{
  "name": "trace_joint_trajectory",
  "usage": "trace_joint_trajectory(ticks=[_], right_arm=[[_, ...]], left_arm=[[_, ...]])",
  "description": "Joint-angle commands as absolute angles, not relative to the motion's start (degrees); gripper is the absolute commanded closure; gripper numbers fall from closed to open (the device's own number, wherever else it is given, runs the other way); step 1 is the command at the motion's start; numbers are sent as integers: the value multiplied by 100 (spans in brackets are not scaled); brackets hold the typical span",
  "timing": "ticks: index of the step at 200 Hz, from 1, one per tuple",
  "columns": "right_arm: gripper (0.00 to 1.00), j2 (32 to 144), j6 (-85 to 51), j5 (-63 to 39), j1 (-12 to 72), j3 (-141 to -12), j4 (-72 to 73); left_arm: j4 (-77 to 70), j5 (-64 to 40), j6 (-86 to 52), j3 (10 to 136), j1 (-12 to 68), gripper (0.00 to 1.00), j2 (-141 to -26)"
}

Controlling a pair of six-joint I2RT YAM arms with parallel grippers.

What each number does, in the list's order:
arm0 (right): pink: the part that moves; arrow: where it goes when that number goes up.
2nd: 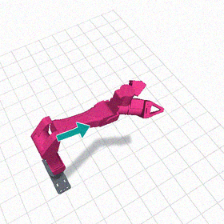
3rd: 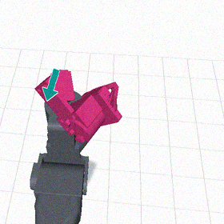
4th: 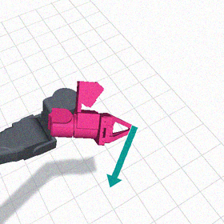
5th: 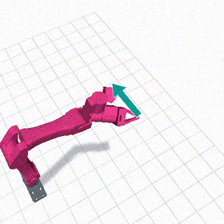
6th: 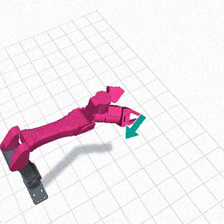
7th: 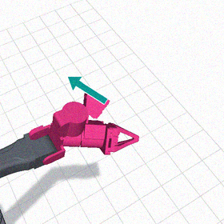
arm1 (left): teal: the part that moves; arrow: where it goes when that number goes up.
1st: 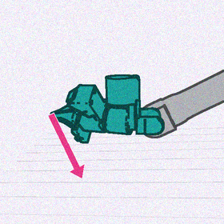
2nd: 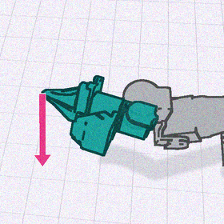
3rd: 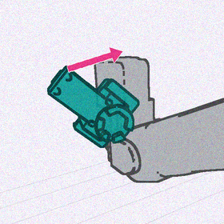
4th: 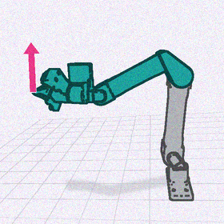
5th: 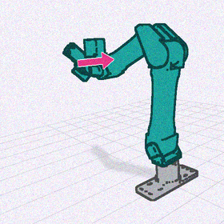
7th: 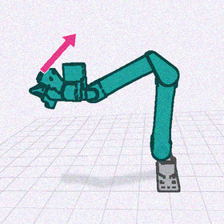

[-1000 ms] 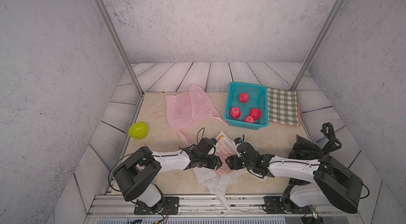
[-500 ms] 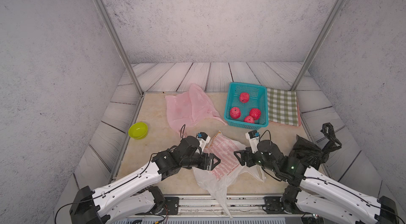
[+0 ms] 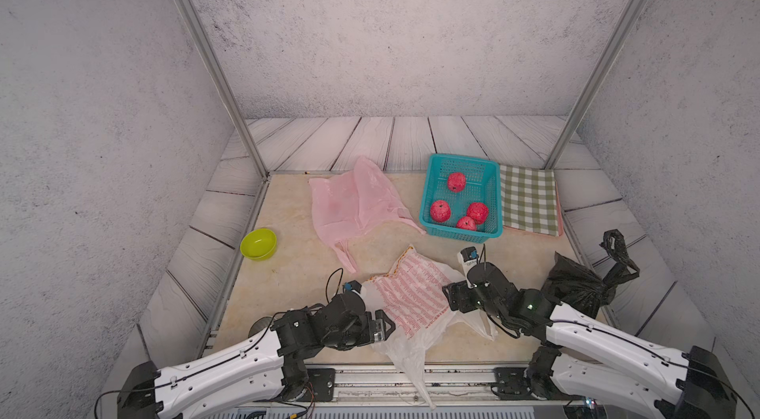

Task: Untie the knot of a plastic bag & take out the apple
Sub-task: Pick up the plastic bag at the center of the board.

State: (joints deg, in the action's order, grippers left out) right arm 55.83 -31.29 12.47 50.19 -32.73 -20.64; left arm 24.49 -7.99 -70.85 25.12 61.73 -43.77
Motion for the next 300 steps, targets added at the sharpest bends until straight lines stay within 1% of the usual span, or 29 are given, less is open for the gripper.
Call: trace_joint_trajectory(ticks=[1,4,6,33,65,99,110,131,140,149,156,163,167,172,184,202,219,252,282,300], right_arm=[[15,5713,-3085,1504,5036,-3358,-1923],[15,5728,-3075,1525,5035,-3357,-1903],[15,5737,-3069,1541,5036,-3362,-1886],[14,6101,-3023,1538,5014,-3478,-1783],[14,6586,-3190,1083,5010,-3381,-1368],[14,6953,-3413,632,5010,-3177,-870],[14,7025,-3459,565,5011,-3135,-780],[14,7049,-3546,470,5015,-3015,-605],[14,7064,-3576,418,5022,-2984,-543],[14,7074,-3594,366,5017,-2961,-495],[14,7082,-3595,334,5021,-2948,-467],[14,7088,-3600,318,5010,-2944,-465],[14,7074,-3588,309,5017,-2949,-478],[15,7067,-3579,308,5016,-2953,-490],[14,7020,-3561,312,5018,-2960,-518],[15,6865,-3521,329,5015,-2985,-632],[15,6495,-3397,387,5015,-3119,-995],[15,4925,-3023,1027,5010,-3633,-2423],[15,3811,-2933,1526,5007,-4113,-3401],[16,3482,-3050,1464,5011,-4152,-3623]], left_arm=[[2090,-415,-7382,2598,6196,3,-4714],[2084,-399,-7382,2615,6198,2,-4753],[2083,-377,-7378,2618,6201,0,-4781],[1880,-53,-7399,2550,6193,1,-5010],[1460,46,-7375,2522,6192,1,-5441],[1417,-65,-7228,2724,6181,0,-6036],[1415,-93,-7177,2759,6163,2,-6170],[1389,-34,-7070,2778,6148,8,-6284],[1336,-18,-7004,2754,6127,16,-6284],[1209,-60,-6913,2721,6088,30,-6284],[1127,-110,-6853,2702,6043,45,-6284],[1076,-175,-6784,2718,5979,64,-6294],[1073,-219,-6722,2735,5943,72,-6310],[1099,-257,-6649,2764,5903,81,-6325],[1182,-328,-6488,2853,5821,100,-6378],[1398,-319,-6333,2962,5741,100,-6375],[1787,-77,-6177,3064,5705,100,-6182],[2954,896,-5550,3577,5627,100,-5325],[2349,303,-4465,4073,5287,100,-4643],[2593,207,-3936,4868,4854,100,-4656]])
